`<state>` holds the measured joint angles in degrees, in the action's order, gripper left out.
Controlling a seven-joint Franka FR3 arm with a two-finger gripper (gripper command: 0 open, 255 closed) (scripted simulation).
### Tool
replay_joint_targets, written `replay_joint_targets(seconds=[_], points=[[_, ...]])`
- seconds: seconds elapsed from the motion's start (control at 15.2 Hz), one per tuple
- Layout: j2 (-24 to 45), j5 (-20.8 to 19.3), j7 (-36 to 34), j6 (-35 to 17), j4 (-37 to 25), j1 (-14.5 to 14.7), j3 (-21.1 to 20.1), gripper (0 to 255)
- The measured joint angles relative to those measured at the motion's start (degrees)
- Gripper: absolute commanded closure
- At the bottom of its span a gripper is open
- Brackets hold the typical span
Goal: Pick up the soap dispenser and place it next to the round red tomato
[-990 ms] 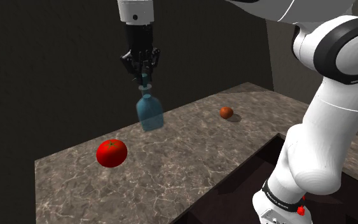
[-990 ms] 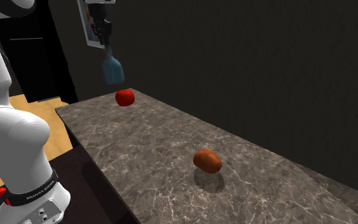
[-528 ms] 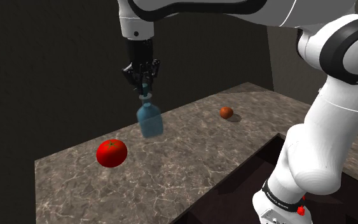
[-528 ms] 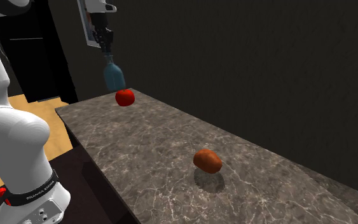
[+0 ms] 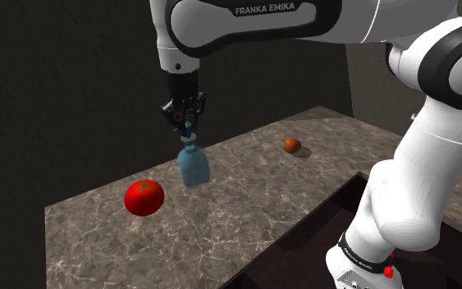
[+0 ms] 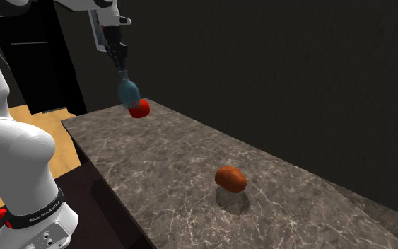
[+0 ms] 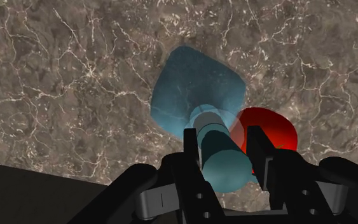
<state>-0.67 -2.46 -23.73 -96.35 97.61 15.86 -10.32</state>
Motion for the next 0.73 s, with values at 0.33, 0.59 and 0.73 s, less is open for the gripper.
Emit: replay_joint_targets(seconds=[0.33, 0.59, 0.73], points=[[-0.26, 0.02, -0.26, -3.77, 4.03, 0.05, -0.05, 255], [-0.25, -0.01, -0.34, -6.83, 7.09, 0.02, -0.02, 255], [-0.24, -0.03, -0.33, -8.29, 8.53, -0.01, 0.01, 255]])
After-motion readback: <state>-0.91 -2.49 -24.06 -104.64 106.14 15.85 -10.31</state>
